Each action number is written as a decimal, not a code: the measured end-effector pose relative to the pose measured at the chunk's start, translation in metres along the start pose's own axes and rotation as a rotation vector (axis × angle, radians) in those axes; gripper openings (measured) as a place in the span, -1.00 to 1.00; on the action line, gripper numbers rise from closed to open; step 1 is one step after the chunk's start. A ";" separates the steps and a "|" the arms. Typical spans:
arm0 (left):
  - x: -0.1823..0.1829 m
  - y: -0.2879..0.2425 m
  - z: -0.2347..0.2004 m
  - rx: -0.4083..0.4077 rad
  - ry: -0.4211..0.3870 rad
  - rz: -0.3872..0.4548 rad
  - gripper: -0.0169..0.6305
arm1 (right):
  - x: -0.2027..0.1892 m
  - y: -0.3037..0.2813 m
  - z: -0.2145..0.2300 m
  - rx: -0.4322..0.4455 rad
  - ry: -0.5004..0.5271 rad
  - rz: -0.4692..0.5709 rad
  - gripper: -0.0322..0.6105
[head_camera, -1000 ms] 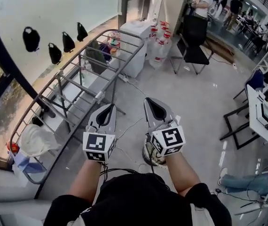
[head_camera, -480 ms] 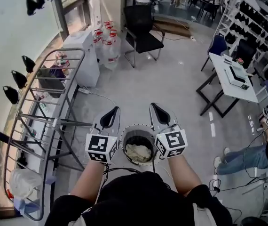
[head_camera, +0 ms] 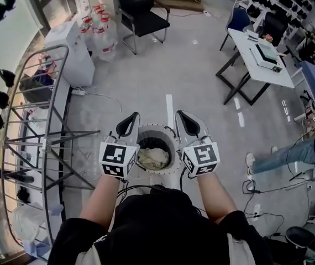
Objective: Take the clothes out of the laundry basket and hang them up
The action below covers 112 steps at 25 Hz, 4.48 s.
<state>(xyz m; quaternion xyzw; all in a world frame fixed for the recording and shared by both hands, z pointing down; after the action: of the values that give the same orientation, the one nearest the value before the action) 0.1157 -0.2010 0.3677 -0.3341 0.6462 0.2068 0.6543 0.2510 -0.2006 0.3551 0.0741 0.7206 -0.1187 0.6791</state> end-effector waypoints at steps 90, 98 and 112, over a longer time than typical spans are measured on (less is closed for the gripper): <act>-0.503 -0.009 -0.069 -0.142 0.362 -0.413 -0.25 | -0.609 -0.073 -0.066 0.252 0.169 -0.907 -0.82; -0.444 0.007 -0.041 -0.240 0.364 -0.397 -0.24 | -0.425 -0.057 -0.060 0.239 0.137 -0.691 -0.82; -0.334 -0.031 -0.033 -0.386 0.191 -0.446 -0.08 | -0.136 -0.004 -0.042 0.315 0.185 -0.309 -0.82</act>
<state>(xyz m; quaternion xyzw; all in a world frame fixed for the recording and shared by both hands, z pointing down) 0.0880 -0.1916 0.7036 -0.6036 0.5642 0.1444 0.5445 0.2181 -0.1859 0.4929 0.0788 0.7550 -0.3248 0.5641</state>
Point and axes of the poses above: the fingertips, and each gripper's own axes: y backward along the fingers, z to its right, x out of its top, the point moved 1 cm from there along y, backward along the fingers, and after that the axes turned 15 degrees about -x, right-handed, at the moved point
